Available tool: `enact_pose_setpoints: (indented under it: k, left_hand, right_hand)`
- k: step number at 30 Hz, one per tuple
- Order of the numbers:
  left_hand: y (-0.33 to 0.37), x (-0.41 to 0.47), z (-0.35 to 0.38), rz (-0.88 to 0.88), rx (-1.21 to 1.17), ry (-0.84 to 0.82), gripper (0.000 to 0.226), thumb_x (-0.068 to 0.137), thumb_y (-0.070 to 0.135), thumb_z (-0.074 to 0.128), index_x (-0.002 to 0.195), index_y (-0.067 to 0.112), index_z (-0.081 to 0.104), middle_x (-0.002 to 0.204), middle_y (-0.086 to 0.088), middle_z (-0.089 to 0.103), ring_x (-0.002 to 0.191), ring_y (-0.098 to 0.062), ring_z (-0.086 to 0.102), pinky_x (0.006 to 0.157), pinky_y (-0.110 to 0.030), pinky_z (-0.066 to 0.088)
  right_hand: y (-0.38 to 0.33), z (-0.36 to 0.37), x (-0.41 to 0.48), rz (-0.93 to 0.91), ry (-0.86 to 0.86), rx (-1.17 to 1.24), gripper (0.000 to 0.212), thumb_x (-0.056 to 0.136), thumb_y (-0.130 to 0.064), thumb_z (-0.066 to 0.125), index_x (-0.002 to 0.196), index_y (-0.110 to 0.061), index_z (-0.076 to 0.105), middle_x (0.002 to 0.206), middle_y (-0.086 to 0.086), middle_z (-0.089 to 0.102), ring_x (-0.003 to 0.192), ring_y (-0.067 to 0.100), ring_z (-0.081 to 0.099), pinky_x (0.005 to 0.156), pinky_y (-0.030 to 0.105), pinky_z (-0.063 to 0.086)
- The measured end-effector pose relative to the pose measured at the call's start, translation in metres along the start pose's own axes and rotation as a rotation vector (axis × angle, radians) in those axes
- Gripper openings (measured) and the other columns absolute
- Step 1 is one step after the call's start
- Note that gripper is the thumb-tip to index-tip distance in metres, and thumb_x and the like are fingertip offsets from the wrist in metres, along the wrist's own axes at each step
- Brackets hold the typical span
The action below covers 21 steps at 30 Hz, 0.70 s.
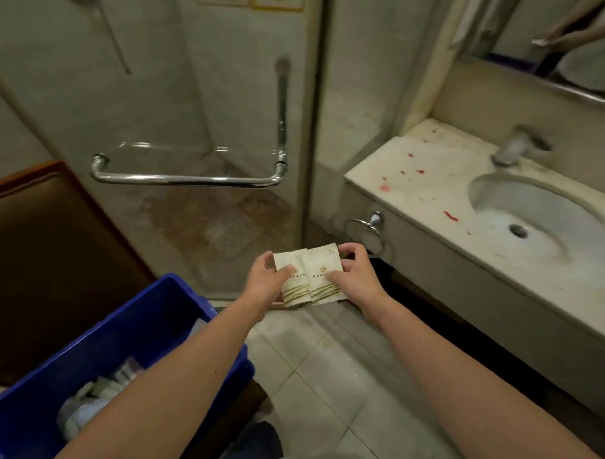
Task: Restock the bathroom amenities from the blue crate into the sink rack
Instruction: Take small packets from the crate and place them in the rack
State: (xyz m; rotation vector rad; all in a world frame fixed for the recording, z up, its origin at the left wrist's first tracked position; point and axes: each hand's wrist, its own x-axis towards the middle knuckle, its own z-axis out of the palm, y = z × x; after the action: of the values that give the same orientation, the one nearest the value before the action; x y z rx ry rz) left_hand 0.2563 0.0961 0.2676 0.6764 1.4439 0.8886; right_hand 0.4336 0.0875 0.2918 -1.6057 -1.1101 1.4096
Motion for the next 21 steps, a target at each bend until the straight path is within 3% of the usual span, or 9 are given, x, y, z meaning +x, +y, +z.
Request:
enact_pose_setpoints:
  k: [4,6,9,12,14,18,21]
  left_hand:
    - [-0.005,-0.027,0.060,0.056,0.087,-0.121,0.076,0.094,0.008,0.060,0.154,0.029,0.017,0.104,-0.002,0.069,0.087,-0.020,0.072,0.077,-0.041,0.060]
    - [-0.007,-0.043,0.085,0.132,0.143,-0.203,0.075,0.094,0.006,0.058,0.152,0.033,0.019,0.097,-0.002,0.071,0.076,-0.015,0.071,0.064,-0.032,0.059]
    - [-0.010,-0.065,0.117,0.273,0.218,-0.269,0.059,0.092,0.003,0.057,0.138,0.034,0.038,0.093,-0.004,0.070,0.061,-0.005,0.066,0.047,-0.021,0.050]
    - [-0.015,-0.084,0.151,0.348,0.262,-0.301,0.041,0.089,0.001,0.060,0.127,0.017,0.054,0.105,-0.008,0.069,0.089,-0.019,0.070,0.072,-0.033,0.059]
    - [-0.019,-0.095,0.175,0.357,0.283,-0.324,0.035,0.089,0.002,0.059,0.121,0.017,0.057,0.105,-0.011,0.070,0.092,-0.023,0.069,0.082,-0.042,0.058]
    - [-0.025,-0.109,0.222,0.354,0.339,-0.420,0.036,0.092,0.001,0.051,0.124,0.016,0.054,0.102,-0.002,0.069,0.078,-0.006,0.068,0.065,-0.022,0.057]
    - [-0.025,-0.116,0.253,0.309,0.402,-0.566,0.048,0.088,-0.005,0.040,0.130,0.018,0.049,0.106,-0.003,0.068,0.079,-0.008,0.068,0.062,-0.022,0.053]
  right_hand:
    - [0.011,-0.053,-0.038,-0.105,0.136,-0.008,0.053,0.083,0.007,0.059,0.117,-0.029,0.041,0.098,0.006,0.068,0.074,0.016,0.068,0.061,0.033,0.057]
    - [0.018,-0.076,-0.055,-0.135,0.187,-0.004,0.046,0.083,0.004,0.058,0.110,-0.030,0.045,0.100,0.009,0.066,0.073,0.017,0.066,0.054,0.028,0.054]
    - [0.030,-0.107,-0.076,-0.155,0.247,0.001,0.038,0.082,0.001,0.059,0.102,-0.031,0.050,0.103,0.007,0.065,0.081,0.018,0.067,0.066,0.033,0.056]
    - [0.041,-0.138,-0.097,-0.151,0.299,0.026,0.038,0.082,0.003,0.059,0.104,-0.027,0.051,0.106,0.002,0.064,0.094,0.019,0.067,0.077,0.040,0.057]
    - [0.047,-0.157,-0.109,-0.140,0.329,0.052,0.041,0.081,0.006,0.057,0.106,-0.025,0.050,0.107,-0.003,0.062,0.093,0.014,0.066,0.074,0.034,0.057]
    - [0.054,-0.193,-0.133,-0.125,0.382,0.109,0.048,0.078,0.011,0.053,0.110,-0.025,0.050,0.109,-0.007,0.059,0.096,0.013,0.065,0.061,0.020,0.054]
    - [0.059,-0.222,-0.150,-0.129,0.457,0.134,0.054,0.077,0.014,0.053,0.117,-0.023,0.049,0.114,-0.004,0.058,0.101,0.012,0.063,0.059,0.016,0.052]
